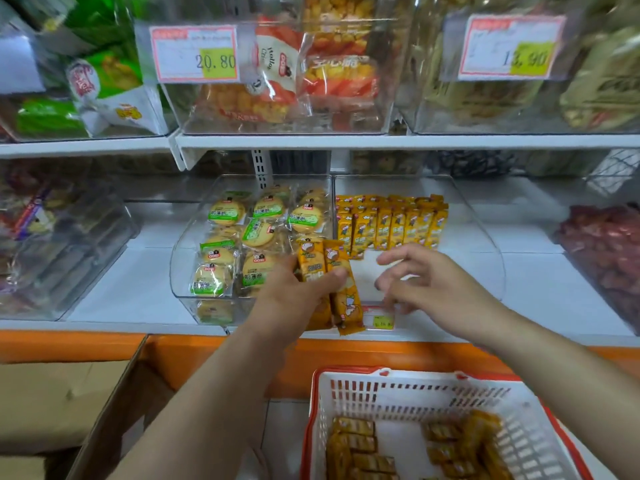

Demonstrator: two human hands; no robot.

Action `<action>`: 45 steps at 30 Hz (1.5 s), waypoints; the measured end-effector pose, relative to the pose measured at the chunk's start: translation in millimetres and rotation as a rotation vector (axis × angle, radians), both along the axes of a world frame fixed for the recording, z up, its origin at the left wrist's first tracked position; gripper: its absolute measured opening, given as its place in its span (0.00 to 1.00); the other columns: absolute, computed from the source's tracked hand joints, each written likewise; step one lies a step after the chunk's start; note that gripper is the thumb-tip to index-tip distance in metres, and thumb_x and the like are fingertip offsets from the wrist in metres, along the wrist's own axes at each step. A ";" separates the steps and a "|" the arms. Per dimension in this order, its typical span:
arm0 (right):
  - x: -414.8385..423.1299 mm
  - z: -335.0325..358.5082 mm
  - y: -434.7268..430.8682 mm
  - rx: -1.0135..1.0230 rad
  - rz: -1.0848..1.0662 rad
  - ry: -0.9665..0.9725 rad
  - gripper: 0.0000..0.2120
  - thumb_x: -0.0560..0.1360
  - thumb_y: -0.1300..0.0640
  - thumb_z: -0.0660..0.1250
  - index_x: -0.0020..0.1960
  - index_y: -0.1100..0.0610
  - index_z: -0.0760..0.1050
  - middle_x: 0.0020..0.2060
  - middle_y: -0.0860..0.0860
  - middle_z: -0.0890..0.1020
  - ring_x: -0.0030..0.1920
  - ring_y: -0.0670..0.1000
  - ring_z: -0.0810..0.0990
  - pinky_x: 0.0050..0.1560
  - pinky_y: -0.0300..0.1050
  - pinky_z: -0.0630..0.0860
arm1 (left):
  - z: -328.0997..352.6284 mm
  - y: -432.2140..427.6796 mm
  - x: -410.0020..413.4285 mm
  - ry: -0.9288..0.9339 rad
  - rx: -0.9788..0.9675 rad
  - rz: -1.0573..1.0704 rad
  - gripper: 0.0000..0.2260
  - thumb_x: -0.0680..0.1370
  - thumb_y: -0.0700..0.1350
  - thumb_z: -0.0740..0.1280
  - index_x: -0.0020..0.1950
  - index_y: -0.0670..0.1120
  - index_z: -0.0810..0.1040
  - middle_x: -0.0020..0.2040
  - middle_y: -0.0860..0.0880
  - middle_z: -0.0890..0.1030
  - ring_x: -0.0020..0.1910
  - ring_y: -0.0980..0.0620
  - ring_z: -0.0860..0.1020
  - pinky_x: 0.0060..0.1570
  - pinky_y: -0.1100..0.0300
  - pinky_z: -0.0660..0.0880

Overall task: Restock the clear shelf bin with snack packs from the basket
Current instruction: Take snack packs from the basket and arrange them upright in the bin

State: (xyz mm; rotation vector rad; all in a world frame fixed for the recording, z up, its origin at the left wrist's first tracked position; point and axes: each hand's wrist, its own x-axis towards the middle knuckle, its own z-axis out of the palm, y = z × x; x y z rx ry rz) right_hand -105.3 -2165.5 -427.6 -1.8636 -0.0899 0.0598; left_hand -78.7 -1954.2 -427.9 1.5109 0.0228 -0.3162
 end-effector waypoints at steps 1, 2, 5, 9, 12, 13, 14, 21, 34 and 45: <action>-16.0 0.4 3.0 0.046 0.023 0.031 0.13 0.71 0.49 0.73 0.54 0.41 0.77 0.46 0.49 0.85 0.43 0.52 0.86 0.39 0.42 0.80 | 0.6 -4.3 -2.4 0.014 -0.034 -0.011 0.10 0.76 0.44 0.76 0.56 0.47 0.81 0.50 0.43 0.88 0.49 0.40 0.87 0.50 0.38 0.83; -28.0 -0.5 6.4 0.083 0.036 0.062 0.14 0.72 0.47 0.74 0.57 0.40 0.76 0.47 0.48 0.85 0.44 0.52 0.86 0.40 0.43 0.81 | 1.3 -8.9 -5.1 0.027 -0.067 -0.023 0.10 0.77 0.43 0.75 0.57 0.46 0.81 0.50 0.42 0.88 0.49 0.40 0.87 0.48 0.39 0.84; -46.4 -6.3 15.4 0.174 0.029 0.123 0.23 0.69 0.44 0.74 0.62 0.43 0.73 0.46 0.46 0.85 0.45 0.55 0.87 0.44 0.49 0.83 | 4.1 -23.6 -16.1 0.054 -0.141 -0.068 0.10 0.77 0.42 0.74 0.57 0.42 0.82 0.50 0.39 0.87 0.46 0.40 0.86 0.40 0.49 0.83; -50.4 -6.7 8.3 0.199 -0.098 0.055 0.15 0.75 0.54 0.74 0.60 0.43 0.77 0.42 0.50 0.85 0.44 0.52 0.86 0.43 0.49 0.83 | 8.7 -36.3 -24.0 0.027 -0.166 -0.043 0.12 0.76 0.45 0.74 0.57 0.42 0.82 0.50 0.41 0.88 0.46 0.42 0.87 0.38 0.51 0.83; -52.5 -7.6 -3.7 0.236 -0.112 0.086 0.14 0.76 0.59 0.71 0.56 0.41 0.82 0.42 0.53 0.82 0.42 0.52 0.84 0.41 0.46 0.81 | 10.8 -32.7 -19.4 -0.096 -0.071 0.043 0.05 0.78 0.43 0.73 0.53 0.45 0.81 0.46 0.45 0.87 0.46 0.46 0.86 0.39 0.52 0.83; -52.7 -7.7 -6.9 0.250 -0.132 0.087 0.14 0.76 0.59 0.70 0.56 0.42 0.82 0.44 0.55 0.81 0.41 0.53 0.83 0.41 0.46 0.80 | 11.0 -31.5 -18.7 -0.146 -0.005 0.027 0.05 0.78 0.42 0.73 0.54 0.45 0.81 0.45 0.46 0.87 0.45 0.47 0.86 0.40 0.54 0.83; -52.3 -7.8 -9.6 0.276 -0.166 0.081 0.14 0.76 0.59 0.70 0.56 0.44 0.82 0.45 0.57 0.82 0.41 0.54 0.84 0.41 0.45 0.80 | 11.0 -31.4 -19.2 -0.178 0.051 -0.003 0.06 0.78 0.42 0.73 0.55 0.45 0.82 0.45 0.46 0.87 0.44 0.48 0.86 0.41 0.54 0.82; -27.5 -1.2 -30.4 0.334 -0.361 -0.013 0.20 0.74 0.58 0.73 0.65 0.57 0.76 0.50 0.60 0.83 0.45 0.52 0.85 0.38 0.43 0.79 | 3.7 -38.0 -23.3 -0.126 0.123 -0.189 0.11 0.78 0.39 0.73 0.59 0.46 0.79 0.48 0.52 0.88 0.45 0.53 0.87 0.40 0.59 0.84; 136.1 -28.9 -39.3 -0.494 -0.394 -0.264 0.15 0.71 0.62 0.76 0.57 0.54 0.83 0.40 0.45 0.79 0.41 0.47 0.76 0.46 0.39 0.72 | -4.7 -2.8 3.2 -0.210 0.280 0.042 0.07 0.76 0.51 0.75 0.51 0.50 0.81 0.40 0.49 0.86 0.39 0.51 0.85 0.33 0.63 0.81; 179.9 -65.4 -22.8 -0.639 -0.428 -0.154 0.15 0.73 0.58 0.75 0.58 0.58 0.78 0.41 0.50 0.79 0.46 0.54 0.80 0.46 0.43 0.74 | 1.6 3.4 3.4 -0.166 0.276 0.048 0.25 0.74 0.52 0.76 0.69 0.45 0.77 0.41 0.50 0.88 0.38 0.51 0.86 0.36 0.54 0.83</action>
